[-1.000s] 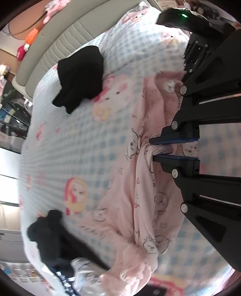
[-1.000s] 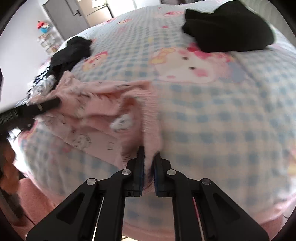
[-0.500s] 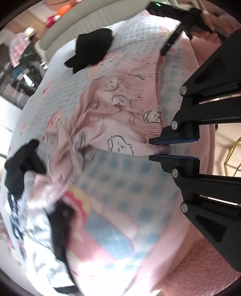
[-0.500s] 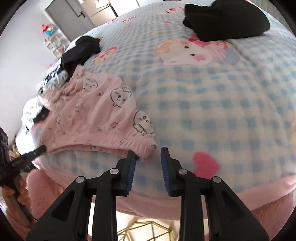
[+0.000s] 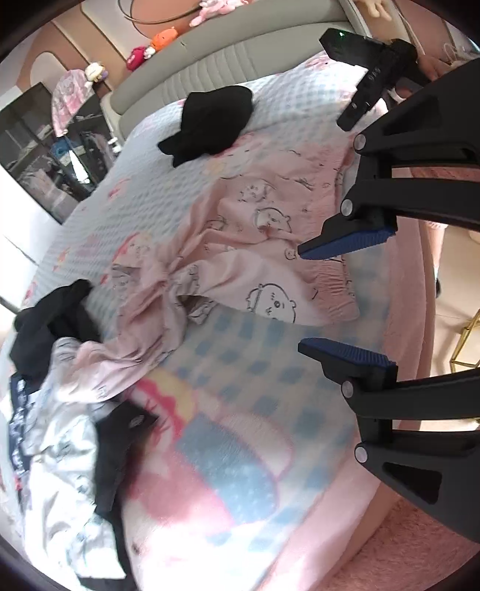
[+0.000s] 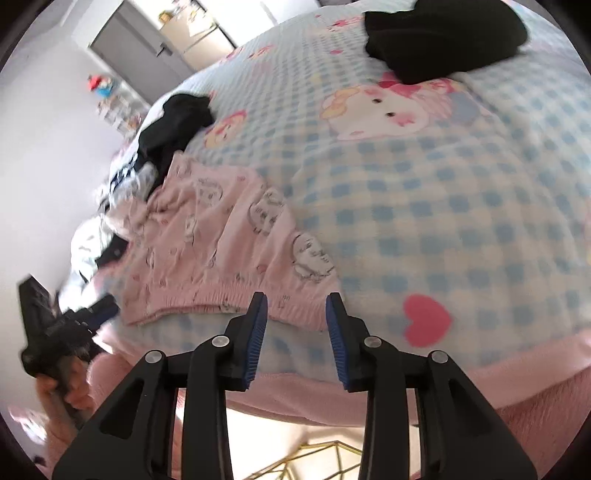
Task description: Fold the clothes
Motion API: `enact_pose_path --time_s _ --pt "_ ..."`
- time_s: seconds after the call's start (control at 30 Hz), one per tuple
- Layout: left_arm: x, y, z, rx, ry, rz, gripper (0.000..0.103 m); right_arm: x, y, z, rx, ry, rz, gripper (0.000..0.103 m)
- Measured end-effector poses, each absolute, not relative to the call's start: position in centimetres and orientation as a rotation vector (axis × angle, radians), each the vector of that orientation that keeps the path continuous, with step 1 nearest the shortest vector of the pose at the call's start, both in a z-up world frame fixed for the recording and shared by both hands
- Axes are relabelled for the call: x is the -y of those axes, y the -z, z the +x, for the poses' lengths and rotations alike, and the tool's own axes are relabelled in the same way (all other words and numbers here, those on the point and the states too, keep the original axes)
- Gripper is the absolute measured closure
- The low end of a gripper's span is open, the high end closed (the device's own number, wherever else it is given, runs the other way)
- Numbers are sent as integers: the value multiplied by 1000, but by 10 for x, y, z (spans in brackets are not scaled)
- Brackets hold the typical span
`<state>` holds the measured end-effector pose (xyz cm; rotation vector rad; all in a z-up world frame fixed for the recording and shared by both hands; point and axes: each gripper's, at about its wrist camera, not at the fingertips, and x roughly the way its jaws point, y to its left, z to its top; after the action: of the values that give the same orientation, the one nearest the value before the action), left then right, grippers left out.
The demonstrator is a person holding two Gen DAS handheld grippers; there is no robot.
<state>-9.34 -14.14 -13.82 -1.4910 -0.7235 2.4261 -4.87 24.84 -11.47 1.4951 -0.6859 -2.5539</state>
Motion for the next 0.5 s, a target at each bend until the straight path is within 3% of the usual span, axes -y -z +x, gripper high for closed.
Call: enact_pose_path --time_s 0.27,0.43,0.5 --pt "126 168 -103 688 -2401 -1614 61 -260 156 -78 824 2415 1637 66" --pt "133 171 -102 745 -2360 -1620 62 -243 162 -81 763 2411 1649 64" --pt "131 172 -106 740 -2350 -1615 62 -238 159 -87 780 2394 1621 71"
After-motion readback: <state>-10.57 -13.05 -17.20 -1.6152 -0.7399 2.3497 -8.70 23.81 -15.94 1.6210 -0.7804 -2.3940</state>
